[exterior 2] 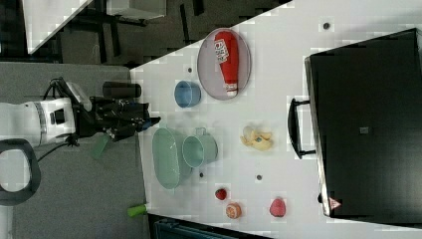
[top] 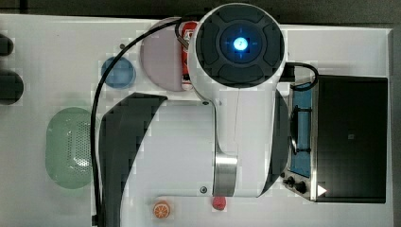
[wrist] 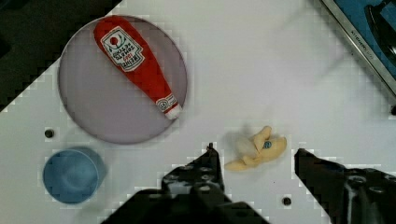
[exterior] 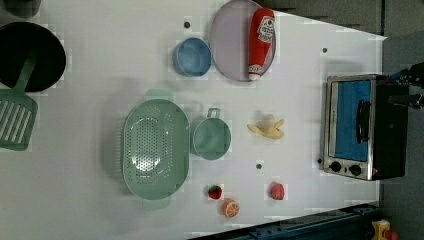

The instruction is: Pick Banana and place it in mug.

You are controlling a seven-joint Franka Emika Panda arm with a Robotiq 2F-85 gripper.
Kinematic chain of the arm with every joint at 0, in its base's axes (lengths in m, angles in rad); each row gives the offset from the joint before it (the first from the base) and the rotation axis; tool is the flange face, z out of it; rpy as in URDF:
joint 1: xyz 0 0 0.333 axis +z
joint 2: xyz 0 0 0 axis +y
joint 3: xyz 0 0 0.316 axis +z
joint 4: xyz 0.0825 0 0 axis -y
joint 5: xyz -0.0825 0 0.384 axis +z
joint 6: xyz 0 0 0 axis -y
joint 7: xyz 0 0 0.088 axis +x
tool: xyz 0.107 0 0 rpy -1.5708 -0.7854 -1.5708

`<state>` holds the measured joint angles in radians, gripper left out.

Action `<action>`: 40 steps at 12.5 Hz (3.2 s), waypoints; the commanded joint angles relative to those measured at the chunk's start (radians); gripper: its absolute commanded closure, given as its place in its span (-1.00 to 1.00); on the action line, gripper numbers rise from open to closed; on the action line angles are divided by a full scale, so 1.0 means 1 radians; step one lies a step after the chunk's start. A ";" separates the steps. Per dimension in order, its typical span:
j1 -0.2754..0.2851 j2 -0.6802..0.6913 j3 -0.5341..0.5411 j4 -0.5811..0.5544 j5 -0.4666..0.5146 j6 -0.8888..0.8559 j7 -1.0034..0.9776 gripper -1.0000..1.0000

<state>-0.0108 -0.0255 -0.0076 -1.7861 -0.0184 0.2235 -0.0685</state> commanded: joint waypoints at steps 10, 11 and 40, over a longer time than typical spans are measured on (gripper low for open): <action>-0.013 -0.138 -0.007 -0.340 -0.009 0.101 -0.348 -1.00; -0.013 -0.103 -0.007 -0.350 -0.009 0.135 -0.403 -1.00; -0.018 0.183 -0.039 -0.582 -0.009 0.785 -1.099 0.57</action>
<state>-0.0135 0.2983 -0.0410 -2.3926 -0.0216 1.0059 -1.1387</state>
